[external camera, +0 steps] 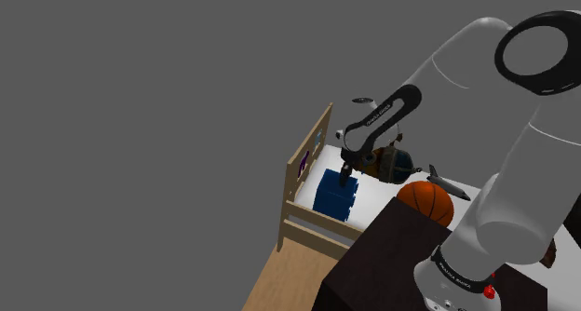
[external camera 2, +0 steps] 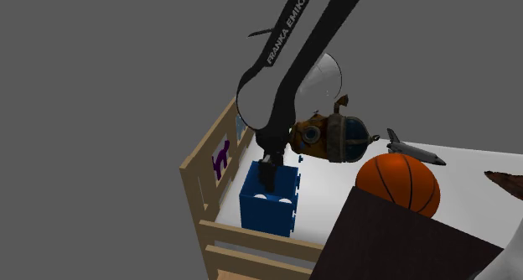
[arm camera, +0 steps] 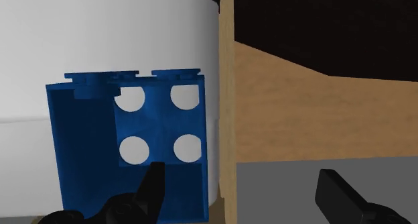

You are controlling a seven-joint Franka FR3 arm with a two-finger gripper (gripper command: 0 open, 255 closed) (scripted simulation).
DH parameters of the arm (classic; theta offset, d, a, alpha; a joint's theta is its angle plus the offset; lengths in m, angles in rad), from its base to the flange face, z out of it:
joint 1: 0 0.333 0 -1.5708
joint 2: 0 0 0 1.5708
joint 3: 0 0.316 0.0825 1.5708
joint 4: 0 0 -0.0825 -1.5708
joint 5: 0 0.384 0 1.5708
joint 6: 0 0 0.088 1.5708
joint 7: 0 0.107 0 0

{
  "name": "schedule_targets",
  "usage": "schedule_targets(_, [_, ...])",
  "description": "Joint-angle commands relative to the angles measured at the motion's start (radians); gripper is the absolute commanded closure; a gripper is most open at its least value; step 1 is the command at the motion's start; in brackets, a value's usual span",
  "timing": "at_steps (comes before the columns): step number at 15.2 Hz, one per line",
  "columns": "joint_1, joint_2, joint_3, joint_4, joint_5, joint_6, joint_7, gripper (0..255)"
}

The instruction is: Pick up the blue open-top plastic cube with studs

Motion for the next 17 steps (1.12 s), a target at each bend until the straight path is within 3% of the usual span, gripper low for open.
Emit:
schedule_targets(1, [-0.005, 0.094, 0.012, 0.037, 0.044, 0.057, -0.048, 0])
schedule_targets(6, [-0.056, 0.316, 0.075, 0.147, 0.13, 0.17, -0.151, 0])
schedule_targets(16, [-0.092, 0.45, 0.119, 0.194, 0.163, 0.258, -0.177, 0])
schedule_targets(17, [-0.094, 0.45, 0.119, 0.193, 0.163, 0.259, -0.179, 255])
